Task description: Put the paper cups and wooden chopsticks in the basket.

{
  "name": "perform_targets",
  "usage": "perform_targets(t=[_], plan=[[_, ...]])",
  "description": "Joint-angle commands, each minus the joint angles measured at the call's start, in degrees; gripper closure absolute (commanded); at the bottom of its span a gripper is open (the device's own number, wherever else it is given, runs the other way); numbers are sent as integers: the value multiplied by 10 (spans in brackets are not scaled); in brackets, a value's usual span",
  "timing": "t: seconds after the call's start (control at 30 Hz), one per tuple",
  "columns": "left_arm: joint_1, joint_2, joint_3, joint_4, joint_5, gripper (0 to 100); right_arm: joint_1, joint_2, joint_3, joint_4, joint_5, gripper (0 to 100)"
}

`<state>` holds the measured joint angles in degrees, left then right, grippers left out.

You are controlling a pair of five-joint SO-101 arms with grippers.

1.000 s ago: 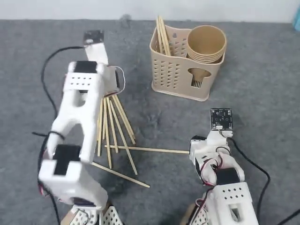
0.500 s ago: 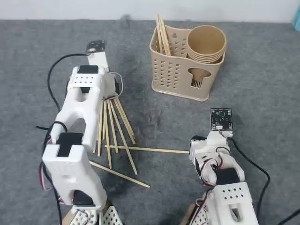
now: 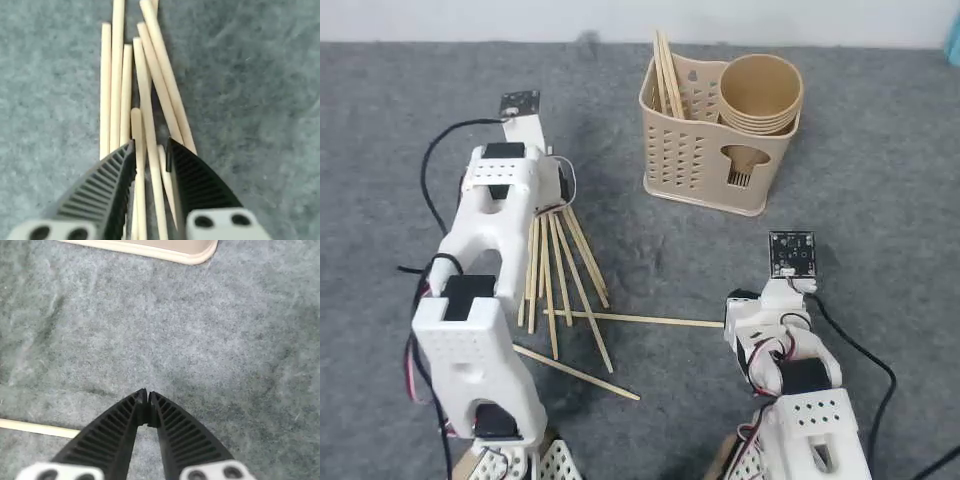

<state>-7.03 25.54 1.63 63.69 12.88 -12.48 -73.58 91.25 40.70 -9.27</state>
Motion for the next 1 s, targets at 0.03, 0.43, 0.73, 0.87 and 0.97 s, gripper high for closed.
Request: perform_targets(t=[0.03,0.43,0.73,0.87,0.97], plan=[[1,-5,-27,-11,-4,903,4,-12,-4,-12,6,990],[18,-4,-26,-15,-2,903,17,-12,-6,-12,6,990],[13,4,-24,-13,-1,903,17,-12,-6,-12,6,990],[13,42,-36,-13,-1,903,17,-12,-6,-12,6,990],[4,58,-66,5,-1,903,17,-12,-6,-12,6,990]])
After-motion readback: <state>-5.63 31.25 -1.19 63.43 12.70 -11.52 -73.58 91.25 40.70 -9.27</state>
